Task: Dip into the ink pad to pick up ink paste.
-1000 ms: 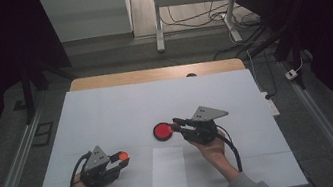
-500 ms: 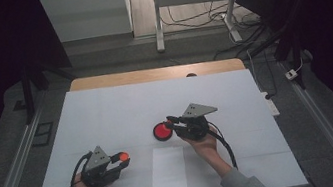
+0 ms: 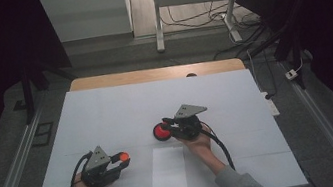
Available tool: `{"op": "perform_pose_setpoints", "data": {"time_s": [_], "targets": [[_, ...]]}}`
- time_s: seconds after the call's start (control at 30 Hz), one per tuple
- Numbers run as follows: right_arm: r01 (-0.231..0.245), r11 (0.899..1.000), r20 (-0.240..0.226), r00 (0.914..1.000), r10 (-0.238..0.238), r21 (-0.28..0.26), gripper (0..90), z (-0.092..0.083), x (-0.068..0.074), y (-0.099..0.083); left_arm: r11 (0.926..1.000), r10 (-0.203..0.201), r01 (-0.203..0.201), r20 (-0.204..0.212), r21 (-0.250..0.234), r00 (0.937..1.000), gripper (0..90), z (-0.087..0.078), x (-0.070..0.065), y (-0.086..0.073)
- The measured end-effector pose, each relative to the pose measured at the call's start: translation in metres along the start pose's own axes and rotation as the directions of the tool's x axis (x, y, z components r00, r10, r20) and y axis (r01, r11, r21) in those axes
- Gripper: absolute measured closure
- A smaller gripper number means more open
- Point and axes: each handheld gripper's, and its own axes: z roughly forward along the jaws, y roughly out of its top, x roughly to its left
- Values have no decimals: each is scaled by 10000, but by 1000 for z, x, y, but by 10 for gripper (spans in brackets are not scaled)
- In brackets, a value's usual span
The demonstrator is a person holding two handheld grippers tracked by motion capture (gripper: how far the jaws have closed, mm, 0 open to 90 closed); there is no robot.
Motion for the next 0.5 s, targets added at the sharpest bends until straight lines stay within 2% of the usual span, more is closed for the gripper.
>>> {"op": "perform_pose_setpoints", "data": {"time_s": [0.5], "targets": [[151,9987,146,9998,-158,484,728,13,-3,-7,10000,-4,4,2,10,10000,652,0,0,0]]}}
